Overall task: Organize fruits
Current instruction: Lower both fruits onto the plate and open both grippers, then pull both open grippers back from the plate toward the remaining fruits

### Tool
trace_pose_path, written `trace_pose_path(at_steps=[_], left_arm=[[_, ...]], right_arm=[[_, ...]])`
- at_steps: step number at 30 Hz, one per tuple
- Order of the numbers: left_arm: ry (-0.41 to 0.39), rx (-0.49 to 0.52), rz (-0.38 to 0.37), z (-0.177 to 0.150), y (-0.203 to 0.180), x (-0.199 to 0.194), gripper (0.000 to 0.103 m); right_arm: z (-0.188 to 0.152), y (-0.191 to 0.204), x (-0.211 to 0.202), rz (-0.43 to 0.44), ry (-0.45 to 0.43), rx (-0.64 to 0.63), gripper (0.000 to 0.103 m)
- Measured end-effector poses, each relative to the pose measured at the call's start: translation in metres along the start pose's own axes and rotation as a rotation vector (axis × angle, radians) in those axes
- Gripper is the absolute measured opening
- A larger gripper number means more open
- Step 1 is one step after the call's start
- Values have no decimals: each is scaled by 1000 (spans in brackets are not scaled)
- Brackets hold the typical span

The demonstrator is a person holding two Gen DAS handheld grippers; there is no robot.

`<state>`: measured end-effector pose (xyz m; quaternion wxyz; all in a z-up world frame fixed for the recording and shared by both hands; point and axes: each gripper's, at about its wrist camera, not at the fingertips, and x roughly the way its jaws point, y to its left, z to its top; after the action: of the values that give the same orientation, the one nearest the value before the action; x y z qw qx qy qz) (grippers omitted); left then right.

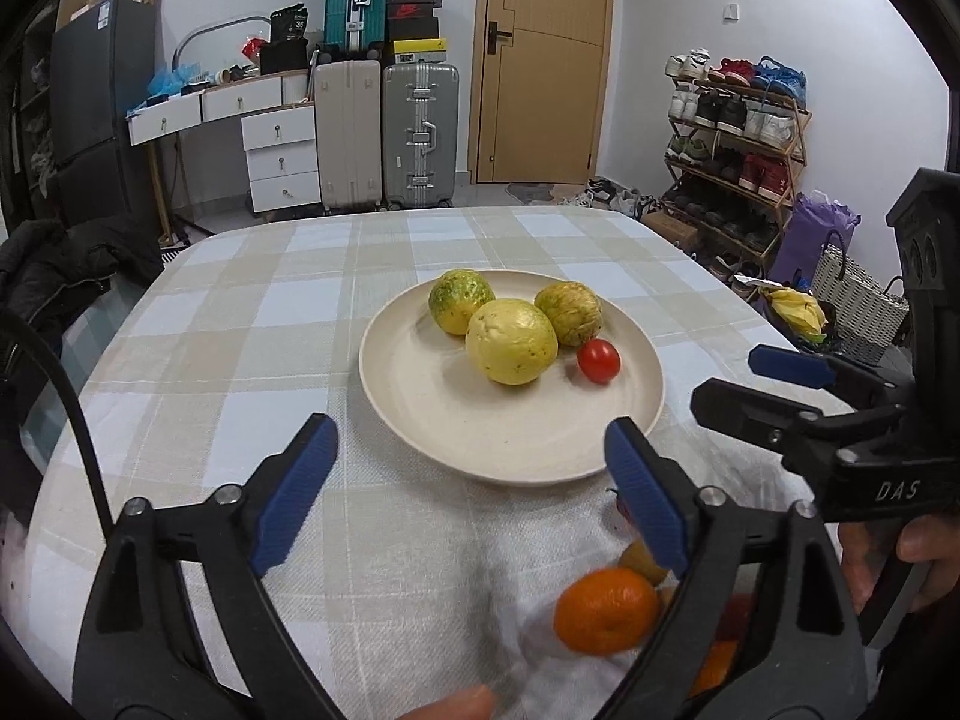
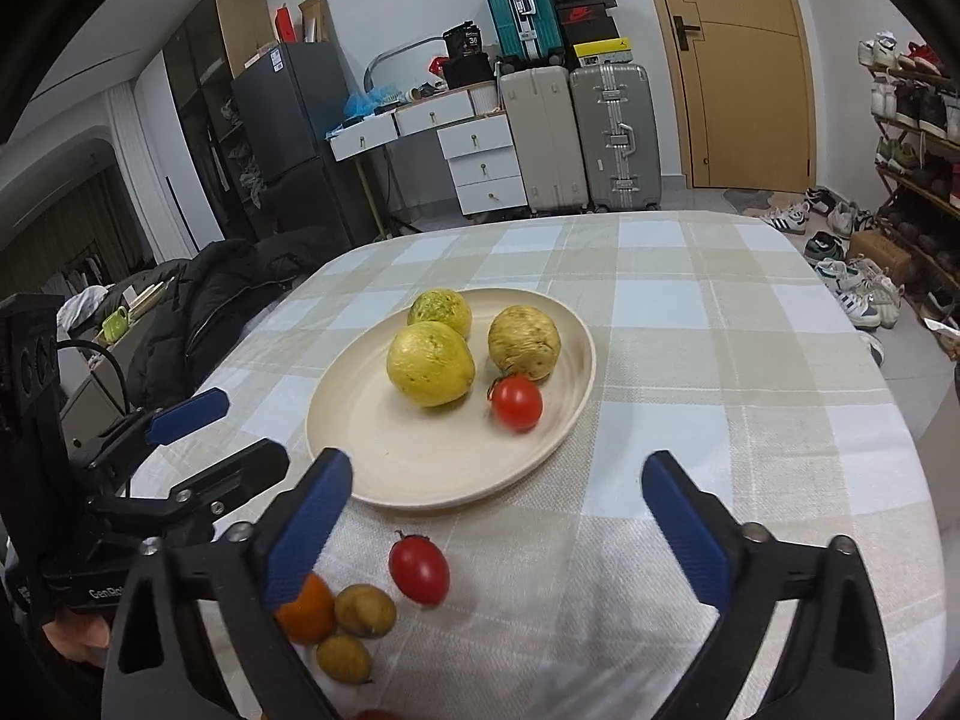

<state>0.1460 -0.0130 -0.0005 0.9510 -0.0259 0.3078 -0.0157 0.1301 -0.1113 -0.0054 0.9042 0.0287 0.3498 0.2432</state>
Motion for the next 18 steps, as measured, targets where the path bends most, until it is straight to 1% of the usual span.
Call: trace_pose_path(at_steps=[2,9,12,18], left_arm=[[-12,4,8,-3,-1,-10,102],[-7,8,-4,-17,-2,-42,102],[-12,15,6,-23,-4,-54,102],[-1,11,1,-34,-7,-69,102]], right_arm=[[-2,1,-6,3,4,-6,103],[-11,9,-23,-19,36,-49,103],[-17,13,-27,-37,53,-76,103],[-31,19,-35,-51,82,-120,103]])
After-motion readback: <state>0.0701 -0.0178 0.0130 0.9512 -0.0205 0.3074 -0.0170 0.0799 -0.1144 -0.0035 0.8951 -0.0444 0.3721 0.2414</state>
